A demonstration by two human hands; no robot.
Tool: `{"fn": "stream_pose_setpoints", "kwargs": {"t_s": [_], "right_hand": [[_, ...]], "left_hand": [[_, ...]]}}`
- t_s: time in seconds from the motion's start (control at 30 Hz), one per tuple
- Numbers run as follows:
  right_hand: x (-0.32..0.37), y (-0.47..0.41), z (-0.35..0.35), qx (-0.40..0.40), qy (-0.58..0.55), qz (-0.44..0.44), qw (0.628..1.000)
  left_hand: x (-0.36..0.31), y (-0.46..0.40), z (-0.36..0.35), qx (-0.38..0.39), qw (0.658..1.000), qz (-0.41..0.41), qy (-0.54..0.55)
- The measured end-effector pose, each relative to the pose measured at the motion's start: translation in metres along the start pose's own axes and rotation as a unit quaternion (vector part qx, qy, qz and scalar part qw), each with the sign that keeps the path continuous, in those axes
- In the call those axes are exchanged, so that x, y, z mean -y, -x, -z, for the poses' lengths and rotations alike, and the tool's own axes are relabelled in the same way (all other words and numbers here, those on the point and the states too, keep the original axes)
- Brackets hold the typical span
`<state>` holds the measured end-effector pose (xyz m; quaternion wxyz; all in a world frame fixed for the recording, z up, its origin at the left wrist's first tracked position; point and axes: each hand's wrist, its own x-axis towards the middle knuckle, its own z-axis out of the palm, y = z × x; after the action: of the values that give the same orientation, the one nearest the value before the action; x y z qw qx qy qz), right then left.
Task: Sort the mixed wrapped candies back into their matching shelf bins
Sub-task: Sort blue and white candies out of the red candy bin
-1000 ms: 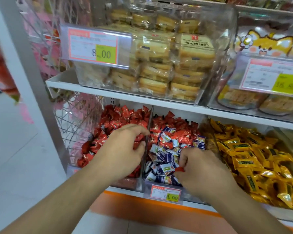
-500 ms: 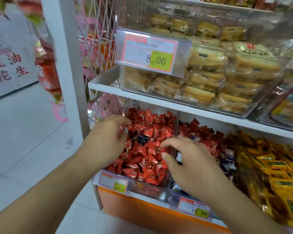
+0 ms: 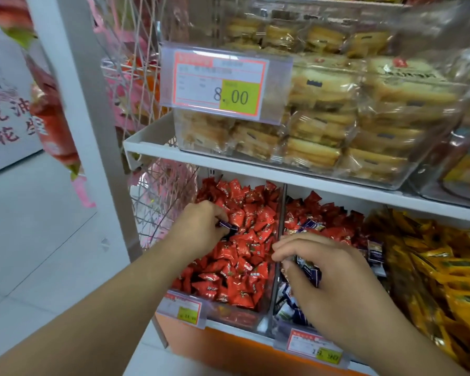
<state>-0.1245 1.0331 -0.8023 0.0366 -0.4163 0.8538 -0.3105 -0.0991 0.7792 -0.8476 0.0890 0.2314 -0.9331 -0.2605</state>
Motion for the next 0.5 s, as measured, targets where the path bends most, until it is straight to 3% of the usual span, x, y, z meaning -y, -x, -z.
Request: {"fn": "stream_pose_setpoints", "kwargs": {"t_s": [0.5], "right_hand": [[0.005,0.006,0.012,0.006,0.013,-0.019,1.000]], "left_hand": [[0.000,0.009,0.005,-0.038,0.999,0.001,0.035]]}}
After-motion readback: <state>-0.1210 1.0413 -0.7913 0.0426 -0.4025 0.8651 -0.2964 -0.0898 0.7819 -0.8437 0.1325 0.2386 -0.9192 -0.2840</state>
